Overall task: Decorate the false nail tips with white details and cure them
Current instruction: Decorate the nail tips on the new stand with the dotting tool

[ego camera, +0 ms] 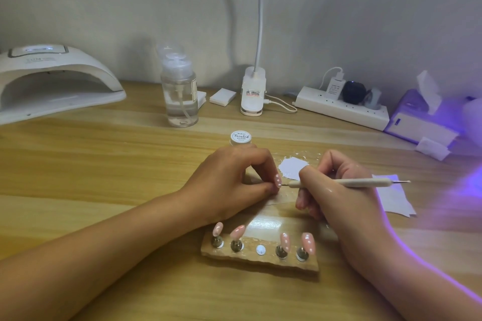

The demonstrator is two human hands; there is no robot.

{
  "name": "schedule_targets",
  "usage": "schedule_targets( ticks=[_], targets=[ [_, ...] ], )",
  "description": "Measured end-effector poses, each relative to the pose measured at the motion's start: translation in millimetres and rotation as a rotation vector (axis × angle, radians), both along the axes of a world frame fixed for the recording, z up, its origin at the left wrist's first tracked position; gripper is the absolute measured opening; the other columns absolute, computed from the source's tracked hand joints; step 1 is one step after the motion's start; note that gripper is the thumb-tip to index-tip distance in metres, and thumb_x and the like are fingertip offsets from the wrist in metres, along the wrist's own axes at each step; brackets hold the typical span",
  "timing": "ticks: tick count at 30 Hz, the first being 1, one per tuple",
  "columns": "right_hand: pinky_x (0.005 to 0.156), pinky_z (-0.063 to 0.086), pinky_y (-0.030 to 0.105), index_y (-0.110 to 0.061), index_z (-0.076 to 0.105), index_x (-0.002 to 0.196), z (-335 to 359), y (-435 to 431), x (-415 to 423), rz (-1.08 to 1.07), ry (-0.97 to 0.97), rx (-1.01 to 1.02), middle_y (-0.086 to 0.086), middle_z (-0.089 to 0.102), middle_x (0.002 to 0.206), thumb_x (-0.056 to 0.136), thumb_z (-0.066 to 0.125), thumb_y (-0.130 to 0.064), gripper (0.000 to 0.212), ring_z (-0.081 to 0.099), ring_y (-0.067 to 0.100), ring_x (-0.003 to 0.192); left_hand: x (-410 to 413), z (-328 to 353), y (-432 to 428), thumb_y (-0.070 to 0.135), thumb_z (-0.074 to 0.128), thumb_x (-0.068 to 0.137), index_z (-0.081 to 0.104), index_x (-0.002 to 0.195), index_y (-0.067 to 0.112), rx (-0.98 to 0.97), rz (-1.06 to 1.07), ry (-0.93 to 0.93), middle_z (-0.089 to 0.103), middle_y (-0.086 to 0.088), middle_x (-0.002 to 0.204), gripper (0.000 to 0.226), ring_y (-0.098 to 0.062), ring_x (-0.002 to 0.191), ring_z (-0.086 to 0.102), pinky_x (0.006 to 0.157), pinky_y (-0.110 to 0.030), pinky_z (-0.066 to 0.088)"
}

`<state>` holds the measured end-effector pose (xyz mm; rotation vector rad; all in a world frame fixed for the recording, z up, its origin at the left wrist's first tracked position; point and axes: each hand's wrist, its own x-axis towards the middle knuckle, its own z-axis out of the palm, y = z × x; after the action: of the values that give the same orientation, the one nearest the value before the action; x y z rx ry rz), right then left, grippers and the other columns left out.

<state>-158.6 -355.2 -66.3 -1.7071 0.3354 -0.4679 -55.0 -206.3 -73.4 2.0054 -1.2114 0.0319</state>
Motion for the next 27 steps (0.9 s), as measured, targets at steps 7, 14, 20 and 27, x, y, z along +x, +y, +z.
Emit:
schedule_targets(
  ticks=[7,14,20,27],
  targets=[
    [0.038,0.033,0.016,-0.021,0.046,0.052,1.4,0.9,-0.8,-0.002,-0.02,0.019,0.012,0.06,0.048,0.061,0.058,-0.019,0.015,0.044,0.01,0.037,0.4,-0.9,-0.2,0.016,0.08,0.079,0.07,0.08,0.025,-0.006,-0.002,0.0,0.067,0.015,0.082,0.013,0.017,0.067,0.05,0.061,-0.005,0.033],
    [0.039,0.034,0.015,-0.021,0.046,0.053,2.3,0.3,-2.3,0.013,-0.034,0.016,0.012,0.06,0.048,0.069,0.061,-0.014,0.023,0.045,0.01,0.04,0.3,-0.6,-0.1,0.016,0.08,0.079,0.07,0.081,0.024,-0.005,-0.004,0.002,0.068,0.015,0.082,0.012,0.017,0.067,0.051,0.061,-0.005,0.033],
    [0.04,0.034,0.015,-0.021,0.045,0.053,0.9,-0.5,-2.0,0.009,-0.04,0.007,0.012,0.06,0.048,0.079,0.06,-0.001,0.036,0.046,0.01,0.039,0.1,-0.2,-0.2,0.016,0.079,0.079,0.069,0.08,0.027,0.001,0.003,0.004,0.067,0.016,0.082,0.015,0.016,0.067,0.051,0.06,-0.005,0.032],
    [0.04,0.034,0.017,-0.022,0.045,0.052,4.3,3.1,-2.2,0.001,-0.006,0.015,0.012,0.061,0.048,0.062,0.058,-0.019,0.016,0.045,0.01,0.04,-0.6,0.1,-0.3,0.015,0.08,0.079,0.068,0.078,0.03,0.001,0.005,0.007,0.067,0.016,0.082,0.018,0.017,0.066,0.05,0.06,-0.005,0.033]
  ],
)
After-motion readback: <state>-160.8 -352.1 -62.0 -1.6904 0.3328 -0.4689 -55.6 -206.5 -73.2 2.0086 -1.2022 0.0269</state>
